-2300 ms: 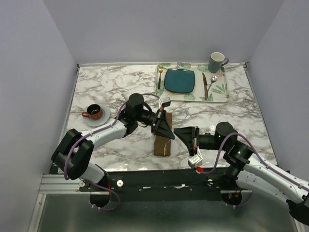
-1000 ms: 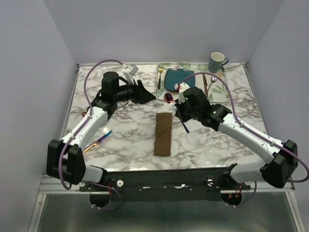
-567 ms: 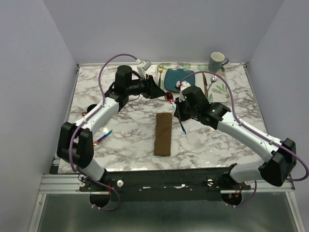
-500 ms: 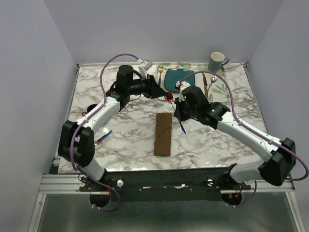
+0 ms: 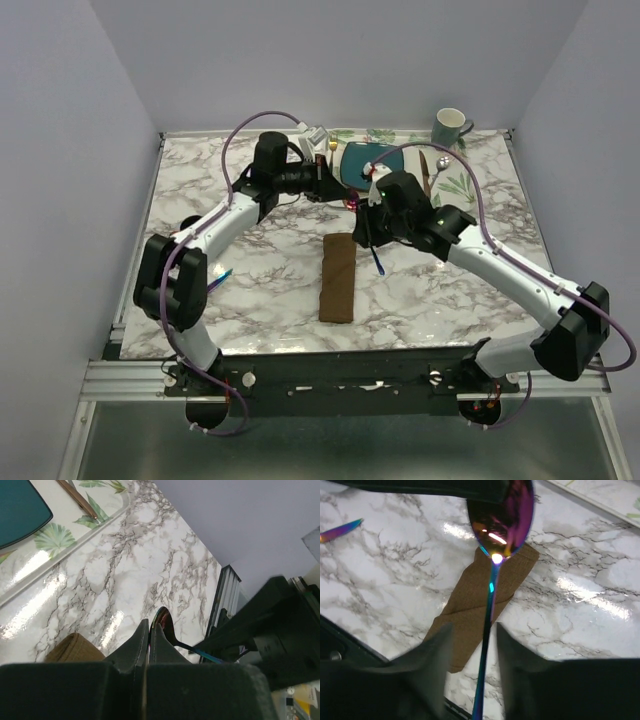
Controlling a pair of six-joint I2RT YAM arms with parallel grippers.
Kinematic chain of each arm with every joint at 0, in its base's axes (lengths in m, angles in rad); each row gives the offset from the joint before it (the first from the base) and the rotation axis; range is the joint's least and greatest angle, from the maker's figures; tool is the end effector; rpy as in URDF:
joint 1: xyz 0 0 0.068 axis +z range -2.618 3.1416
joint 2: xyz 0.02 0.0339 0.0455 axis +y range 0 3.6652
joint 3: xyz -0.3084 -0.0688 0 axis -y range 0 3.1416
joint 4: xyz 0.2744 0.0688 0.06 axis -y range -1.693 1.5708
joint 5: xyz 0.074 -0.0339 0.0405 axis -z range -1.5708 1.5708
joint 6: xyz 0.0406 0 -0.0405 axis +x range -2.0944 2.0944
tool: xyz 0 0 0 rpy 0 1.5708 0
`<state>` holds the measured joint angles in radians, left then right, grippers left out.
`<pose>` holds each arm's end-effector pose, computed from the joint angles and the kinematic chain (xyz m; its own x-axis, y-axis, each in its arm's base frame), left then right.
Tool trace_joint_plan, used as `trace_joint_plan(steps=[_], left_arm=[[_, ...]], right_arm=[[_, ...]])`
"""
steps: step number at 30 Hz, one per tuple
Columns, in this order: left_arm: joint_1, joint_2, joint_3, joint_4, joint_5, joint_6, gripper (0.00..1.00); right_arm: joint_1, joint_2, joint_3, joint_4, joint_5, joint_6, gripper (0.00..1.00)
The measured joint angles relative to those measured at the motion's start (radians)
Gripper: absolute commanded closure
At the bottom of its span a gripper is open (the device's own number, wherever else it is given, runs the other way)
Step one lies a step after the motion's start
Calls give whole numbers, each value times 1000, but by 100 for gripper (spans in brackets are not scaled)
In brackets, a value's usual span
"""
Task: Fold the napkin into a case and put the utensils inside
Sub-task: Pass from the right arm to the left, then insert the spoon into the folded napkin.
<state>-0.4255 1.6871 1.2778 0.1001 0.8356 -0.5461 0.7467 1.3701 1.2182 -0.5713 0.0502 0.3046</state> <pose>0.3773 -0.2040 0.3349 -0.7149 -0.0585 -0.6968 0.6426 0.3381 -0.6876 0.2397 0.2191 0.3577 -0.6585 -0.2013 -0.7251 -0.4751 0.8585 0.1932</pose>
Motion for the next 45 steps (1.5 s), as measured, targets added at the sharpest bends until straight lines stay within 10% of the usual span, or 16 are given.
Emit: trace_joint_plan(steps=[3, 10, 25, 45], left_arm=[[14, 49, 48, -8, 56, 8, 100], [90, 177, 113, -35, 167, 94, 100], [107, 441, 449, -494, 202, 616, 100], [94, 539, 528, -519, 140, 693, 100]], right_arm=[[-30, 16, 41, -11, -95, -23, 0], [-270, 41, 79, -31, -401, -82, 0], [-456, 340, 96, -164, -726, -180, 28], [-459, 415, 141, -181, -755, -182, 34]])
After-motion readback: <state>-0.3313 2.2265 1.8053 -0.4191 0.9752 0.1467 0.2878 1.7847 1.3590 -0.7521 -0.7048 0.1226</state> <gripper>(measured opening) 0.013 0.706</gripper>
